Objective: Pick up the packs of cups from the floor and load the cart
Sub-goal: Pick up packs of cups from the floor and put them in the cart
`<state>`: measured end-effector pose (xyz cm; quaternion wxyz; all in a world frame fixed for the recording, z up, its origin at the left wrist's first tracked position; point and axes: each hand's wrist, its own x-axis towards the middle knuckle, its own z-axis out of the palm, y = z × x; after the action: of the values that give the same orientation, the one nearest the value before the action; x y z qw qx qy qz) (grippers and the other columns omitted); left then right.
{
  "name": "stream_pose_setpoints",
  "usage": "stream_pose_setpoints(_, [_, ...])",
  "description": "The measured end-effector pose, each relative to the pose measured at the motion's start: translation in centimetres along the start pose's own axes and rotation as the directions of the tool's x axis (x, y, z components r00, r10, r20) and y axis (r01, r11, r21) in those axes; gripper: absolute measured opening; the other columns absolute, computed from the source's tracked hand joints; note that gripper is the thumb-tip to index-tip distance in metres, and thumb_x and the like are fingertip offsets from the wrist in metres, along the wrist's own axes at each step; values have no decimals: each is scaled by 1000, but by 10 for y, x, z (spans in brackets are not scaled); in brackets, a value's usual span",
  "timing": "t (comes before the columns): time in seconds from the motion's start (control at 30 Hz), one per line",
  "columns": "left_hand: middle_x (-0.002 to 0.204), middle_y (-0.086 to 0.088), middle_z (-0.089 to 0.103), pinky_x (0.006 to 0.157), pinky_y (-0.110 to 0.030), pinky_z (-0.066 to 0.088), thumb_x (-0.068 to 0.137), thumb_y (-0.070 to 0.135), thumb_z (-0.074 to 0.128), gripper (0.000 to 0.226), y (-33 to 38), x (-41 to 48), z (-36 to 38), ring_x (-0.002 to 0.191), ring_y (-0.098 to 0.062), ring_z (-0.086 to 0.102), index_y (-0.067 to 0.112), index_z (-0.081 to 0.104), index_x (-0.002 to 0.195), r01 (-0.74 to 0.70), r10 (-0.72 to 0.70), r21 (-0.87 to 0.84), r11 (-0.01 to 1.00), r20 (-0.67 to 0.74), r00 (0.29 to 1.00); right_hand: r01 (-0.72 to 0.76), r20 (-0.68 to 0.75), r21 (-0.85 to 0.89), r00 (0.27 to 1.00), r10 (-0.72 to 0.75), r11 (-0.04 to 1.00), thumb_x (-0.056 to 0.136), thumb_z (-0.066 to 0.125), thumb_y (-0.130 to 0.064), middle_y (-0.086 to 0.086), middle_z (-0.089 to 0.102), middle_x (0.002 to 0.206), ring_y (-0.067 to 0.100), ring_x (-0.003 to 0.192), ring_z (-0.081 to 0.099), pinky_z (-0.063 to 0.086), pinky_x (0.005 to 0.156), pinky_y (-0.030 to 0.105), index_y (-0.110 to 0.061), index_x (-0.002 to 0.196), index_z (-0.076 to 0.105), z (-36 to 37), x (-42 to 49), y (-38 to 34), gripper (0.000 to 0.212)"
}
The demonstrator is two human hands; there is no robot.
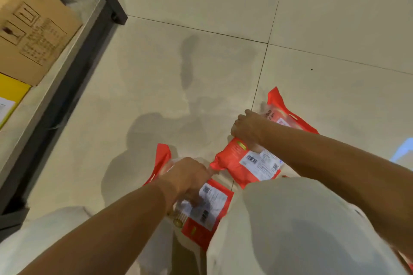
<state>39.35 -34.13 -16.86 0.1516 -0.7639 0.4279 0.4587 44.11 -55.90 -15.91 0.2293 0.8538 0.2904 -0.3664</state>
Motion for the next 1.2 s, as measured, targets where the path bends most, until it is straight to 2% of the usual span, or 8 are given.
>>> stream_pose_setpoints(0.1, [108,-1,65,79,-37,50,56,71,75,80,-27,-24,12,93,-26,63,26,49,117,81,-94,-113,990,-118,989,-9,47,115,999,4,993,72,82,-24,5,65,124,27,115,61,46,92,39,-16,133,50,3,-17,6,69])
stream_pose_setpoints(0.23, [112,-3,60,76,-34,41,58,61,76,77,-44,-97,8,100,-28,60,22,48,118,227,-330,-428,875,-183,926,-137,-131,468,966,222,873,63,82,-34,3,64,110,28,101,62,42,70,33,-17,120,47,-11,-75,16,70])
stream_pose_setpoints(0.33, [102,1,64,79,-36,49,51,59,72,66,-37,-185,-11,95,-27,64,25,51,104,226,-628,-844,486,-157,762,-168,-142,837,852,504,520,60,85,-41,5,60,97,31,90,59,45,67,36,-16,113,46,-58,-143,23,70])
stream_pose_setpoints(0.43, [97,11,67,79,-37,52,52,56,75,59,-19,-295,-41,90,-18,67,32,52,100,41,-780,-988,152,-94,619,-57,-58,988,728,683,145,57,83,-54,-4,61,87,16,70,58,39,56,31,-24,106,40,-140,-233,23,72])
stream_pose_setpoints(0.6, [107,7,77,90,-45,58,61,38,84,59,22,-506,-119,100,-18,74,26,63,115,-325,-883,-941,-96,-70,463,143,-74,989,694,717,-37,50,76,-62,-11,62,88,13,79,64,44,59,29,-28,110,41,-323,-404,10,78])
stream_pose_setpoints(0.73, [109,3,78,95,-47,58,67,30,87,43,54,-679,-172,102,-21,75,29,74,108,-501,-932,-856,-123,-73,354,305,-163,948,708,687,-89,44,79,-63,-7,69,97,16,85,70,56,76,38,-25,116,47,-461,-529,-16,88])
stream_pose_setpoints(0.87, [109,0,78,82,-39,61,66,24,86,48,95,-826,-184,100,-22,76,25,68,111,-599,-985,-797,-78,-32,171,453,-329,891,703,630,-41,50,80,-62,-11,70,87,5,74,69,51,65,31,-33,107,48,-559,-615,-66,71])
stream_pose_setpoints(1.2, [97,21,77,77,-19,57,50,54,83,68,302,-1071,-53,89,2,73,32,61,110,-584,-887,-809,-65,315,-338,659,-648,751,748,141,-47,40,80,-39,3,76,101,27,89,74,59,83,55,-19,115,57,-660,-722,-263,81])
